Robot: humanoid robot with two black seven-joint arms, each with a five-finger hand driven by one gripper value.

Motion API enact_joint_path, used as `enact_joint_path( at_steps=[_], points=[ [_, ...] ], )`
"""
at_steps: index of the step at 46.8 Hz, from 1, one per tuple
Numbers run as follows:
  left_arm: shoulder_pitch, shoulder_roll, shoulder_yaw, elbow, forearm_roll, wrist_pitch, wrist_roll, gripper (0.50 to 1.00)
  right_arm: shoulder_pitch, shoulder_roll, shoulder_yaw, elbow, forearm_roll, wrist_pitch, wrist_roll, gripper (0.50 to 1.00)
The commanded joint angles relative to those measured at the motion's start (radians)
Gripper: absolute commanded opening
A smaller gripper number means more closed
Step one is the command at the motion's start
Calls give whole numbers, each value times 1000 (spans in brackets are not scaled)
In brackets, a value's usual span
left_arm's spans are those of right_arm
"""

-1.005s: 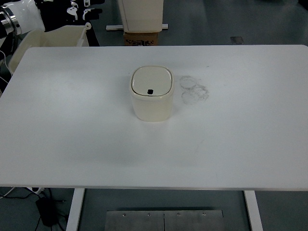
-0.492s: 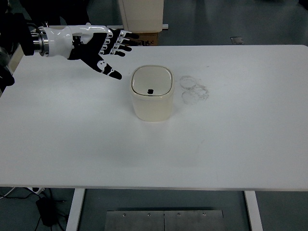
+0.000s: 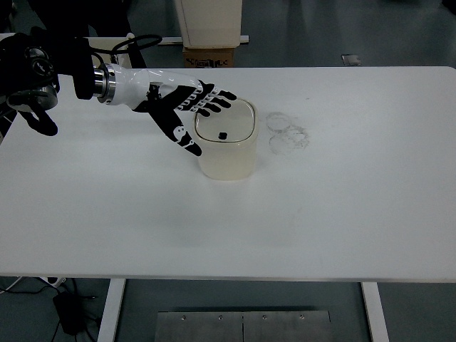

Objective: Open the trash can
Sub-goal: 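Lower the left hand's fingers onto the trash can lid's far edge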

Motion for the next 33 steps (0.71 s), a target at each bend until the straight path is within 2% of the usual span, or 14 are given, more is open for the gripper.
enact_joint_path(
  at_steps=[1, 7, 33],
  points=[
    [1, -13, -1, 0, 15, -1, 22, 1000, 0, 0, 0, 0, 0, 0, -1, 993],
    [4, -31, 1, 0, 61, -1, 63, 1000, 0, 0, 0, 0, 0, 0, 1, 993],
    [13, -68, 1, 4, 129, 0, 65, 1000, 0, 0, 0, 0, 0, 0, -1, 993]
  ],
)
